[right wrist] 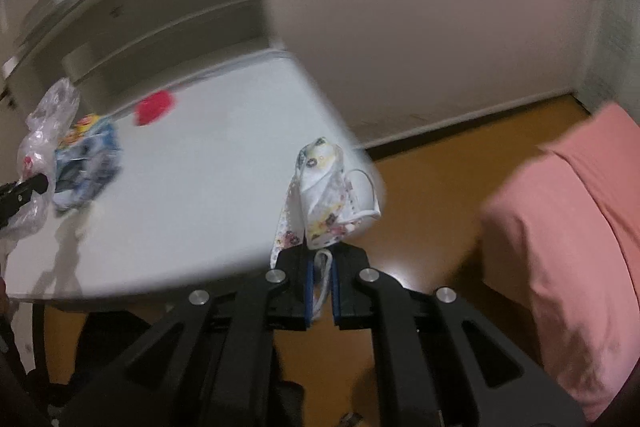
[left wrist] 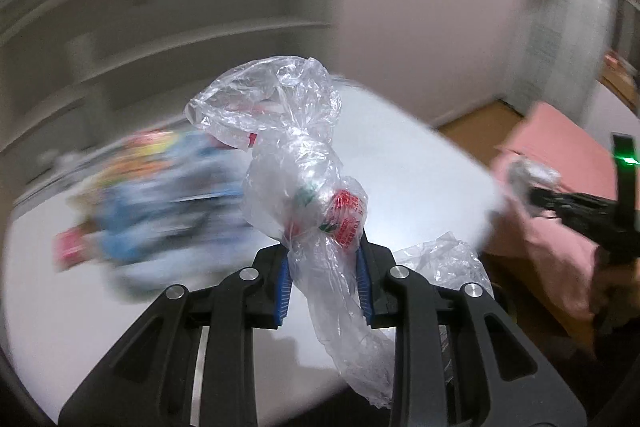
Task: Collect trash
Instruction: 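Carry both items to the black bin and open both tools to drop them, then swing both tools back toward the desk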
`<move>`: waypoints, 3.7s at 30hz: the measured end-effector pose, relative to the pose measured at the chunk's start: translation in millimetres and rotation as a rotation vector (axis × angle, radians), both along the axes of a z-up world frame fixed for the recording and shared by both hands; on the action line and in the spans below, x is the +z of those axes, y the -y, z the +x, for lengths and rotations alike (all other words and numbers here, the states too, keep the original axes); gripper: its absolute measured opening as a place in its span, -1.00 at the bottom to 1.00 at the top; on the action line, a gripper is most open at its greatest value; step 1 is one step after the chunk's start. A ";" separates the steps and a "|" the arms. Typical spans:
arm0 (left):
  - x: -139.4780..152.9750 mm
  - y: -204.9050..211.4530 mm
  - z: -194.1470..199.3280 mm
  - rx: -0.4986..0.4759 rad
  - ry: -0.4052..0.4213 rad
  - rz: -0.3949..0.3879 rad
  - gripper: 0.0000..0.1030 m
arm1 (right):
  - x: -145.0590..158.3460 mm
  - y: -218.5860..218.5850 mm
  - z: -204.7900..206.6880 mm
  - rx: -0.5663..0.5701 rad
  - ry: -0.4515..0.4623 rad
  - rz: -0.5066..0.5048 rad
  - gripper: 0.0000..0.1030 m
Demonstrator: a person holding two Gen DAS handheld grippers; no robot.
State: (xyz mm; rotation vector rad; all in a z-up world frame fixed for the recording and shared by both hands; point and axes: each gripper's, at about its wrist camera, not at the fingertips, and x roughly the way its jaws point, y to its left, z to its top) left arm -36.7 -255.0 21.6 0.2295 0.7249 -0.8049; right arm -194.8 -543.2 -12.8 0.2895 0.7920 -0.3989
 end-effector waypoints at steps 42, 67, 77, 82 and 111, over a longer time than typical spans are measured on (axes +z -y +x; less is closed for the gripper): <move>-356.0 354.5 -161.9 -0.673 -0.417 0.400 -0.48 | -324.0 166.1 -201.7 -0.517 -0.377 0.510 -0.86; -363.2 370.5 -183.0 -0.735 -0.439 0.411 -0.20 | -301.4 174.0 -205.4 -0.604 -0.295 0.487 0.32; -340.2 376.0 -184.0 -0.727 -0.430 0.362 0.25 | -286.4 179.4 -214.9 -0.634 -0.259 0.473 0.33; -291.7 365.4 -173.6 -0.696 -0.360 0.317 0.38 | -259.3 178.8 -211.7 -0.620 -0.227 0.431 0.33; -22.0 -198.5 79.3 0.373 0.033 0.143 0.75 | -20.4 -220.0 152.5 0.507 -0.062 0.014 0.50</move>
